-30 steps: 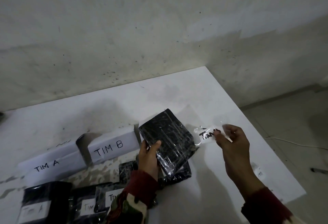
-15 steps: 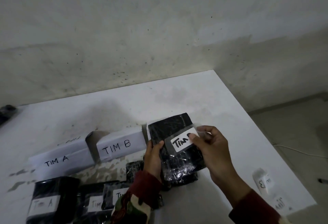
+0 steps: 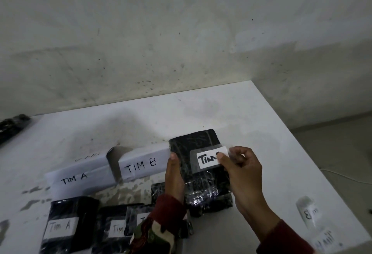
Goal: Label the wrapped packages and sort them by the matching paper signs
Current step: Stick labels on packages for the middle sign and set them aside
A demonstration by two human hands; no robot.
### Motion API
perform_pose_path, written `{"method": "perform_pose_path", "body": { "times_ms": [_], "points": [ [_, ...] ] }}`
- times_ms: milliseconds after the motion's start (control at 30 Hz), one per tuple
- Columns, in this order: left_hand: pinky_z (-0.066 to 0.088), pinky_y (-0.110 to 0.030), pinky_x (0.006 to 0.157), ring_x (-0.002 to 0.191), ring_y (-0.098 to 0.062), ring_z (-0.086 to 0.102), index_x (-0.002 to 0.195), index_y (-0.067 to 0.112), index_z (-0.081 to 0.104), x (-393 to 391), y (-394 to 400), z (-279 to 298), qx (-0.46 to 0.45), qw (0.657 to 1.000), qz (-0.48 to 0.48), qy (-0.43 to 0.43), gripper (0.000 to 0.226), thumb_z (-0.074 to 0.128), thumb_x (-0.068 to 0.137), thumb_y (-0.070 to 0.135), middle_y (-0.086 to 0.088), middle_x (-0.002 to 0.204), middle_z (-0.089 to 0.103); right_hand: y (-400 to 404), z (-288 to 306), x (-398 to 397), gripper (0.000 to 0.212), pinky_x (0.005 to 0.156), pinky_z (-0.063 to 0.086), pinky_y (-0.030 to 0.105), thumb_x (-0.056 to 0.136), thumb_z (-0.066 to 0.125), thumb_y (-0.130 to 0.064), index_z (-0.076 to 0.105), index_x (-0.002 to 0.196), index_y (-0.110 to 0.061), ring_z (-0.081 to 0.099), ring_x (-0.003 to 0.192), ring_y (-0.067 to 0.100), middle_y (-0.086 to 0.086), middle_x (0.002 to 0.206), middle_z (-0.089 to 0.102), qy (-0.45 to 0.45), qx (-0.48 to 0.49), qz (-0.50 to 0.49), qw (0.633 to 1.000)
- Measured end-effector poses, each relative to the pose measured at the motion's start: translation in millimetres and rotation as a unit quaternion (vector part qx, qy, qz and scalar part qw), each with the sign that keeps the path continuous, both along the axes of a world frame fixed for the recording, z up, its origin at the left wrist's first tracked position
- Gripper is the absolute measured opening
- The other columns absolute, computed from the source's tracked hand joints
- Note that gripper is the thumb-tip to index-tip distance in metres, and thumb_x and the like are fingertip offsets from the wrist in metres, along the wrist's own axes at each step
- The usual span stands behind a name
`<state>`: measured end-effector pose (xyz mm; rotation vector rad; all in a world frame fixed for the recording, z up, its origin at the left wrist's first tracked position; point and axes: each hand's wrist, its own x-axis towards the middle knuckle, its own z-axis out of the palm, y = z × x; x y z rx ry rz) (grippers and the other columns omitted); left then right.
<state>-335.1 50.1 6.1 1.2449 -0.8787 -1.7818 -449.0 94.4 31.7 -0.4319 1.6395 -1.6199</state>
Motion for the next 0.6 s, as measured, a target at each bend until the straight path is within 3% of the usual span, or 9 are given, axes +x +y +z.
{"method": "perform_pose_path", "body": {
  "times_ms": [200, 300, 367, 433, 600],
  "points": [
    [0.044, -0.053, 0.098, 0.108, -0.034, 0.06, 0.127, 0.01, 0.05, 3.7, -0.4, -3.2, -0.012, 1.0, -0.001, -0.008, 0.082, 0.021, 0.075, 0.066, -0.019, 0.118, 0.062, -2.8, -1.5, 8.1, 0.023, 0.049, 0.05, 0.013, 0.076, 0.07, -0.002, 0.054, 0.083, -0.017, 0.068, 0.061, 0.003, -0.001, 0.078, 0.07, 0.027, -0.001, 0.037, 0.999],
    [0.051, -0.047, 0.091, 0.101, -0.034, 0.063, 0.12, 0.008, 0.052, 3.2, -0.8, -1.1, -0.047, 0.999, 0.002, -0.013, 0.072, 0.031, 0.074, 0.058, -0.019, 0.112, 0.064, -3.1, -3.4, 10.6, 0.023, 0.049, 0.049, 0.011, 0.077, 0.071, -0.003, 0.053, 0.082, -0.017, 0.069, 0.065, 0.002, 0.001, 0.081, 0.07, 0.053, -0.002, 0.049, 0.997],
    [0.056, -0.031, 0.077, 0.092, -0.02, 0.065, 0.109, 0.021, 0.055, 4.1, -0.8, -4.0, -0.064, 0.997, 0.007, -0.038, 0.051, 0.045, 0.069, 0.053, -0.006, 0.102, 0.067, -2.3, -4.9, 11.7, 0.024, 0.052, 0.051, 0.013, 0.076, 0.071, -0.004, 0.053, 0.081, -0.019, 0.069, 0.068, 0.005, 0.0, 0.081, 0.07, 0.075, -0.002, 0.052, 0.996],
    [0.05, -0.018, 0.065, 0.086, -0.004, 0.063, 0.097, 0.032, 0.055, 5.5, -0.1, -7.8, -0.063, 0.997, 0.008, -0.049, 0.035, 0.058, 0.066, 0.046, 0.009, 0.095, 0.066, -1.4, -6.5, 12.4, 0.025, 0.058, 0.053, 0.018, 0.076, 0.072, -0.006, 0.054, 0.08, -0.023, 0.069, 0.07, 0.01, -0.002, 0.08, 0.07, 0.1, 0.001, 0.052, 0.994],
    [0.053, -0.021, 0.065, 0.083, -0.011, 0.067, 0.096, 0.029, 0.058, 6.9, 0.9, -13.2, -0.056, 0.997, 0.022, -0.039, 0.019, 0.062, 0.082, 0.017, 0.004, 0.091, 0.07, -1.2, -8.4, 14.4, 0.03, 0.055, 0.047, 0.006, 0.075, 0.074, -0.006, 0.051, 0.076, -0.026, 0.061, 0.063, -0.005, -0.009, 0.073, 0.063, 0.153, 0.007, 0.052, 0.987]
  ]
}}
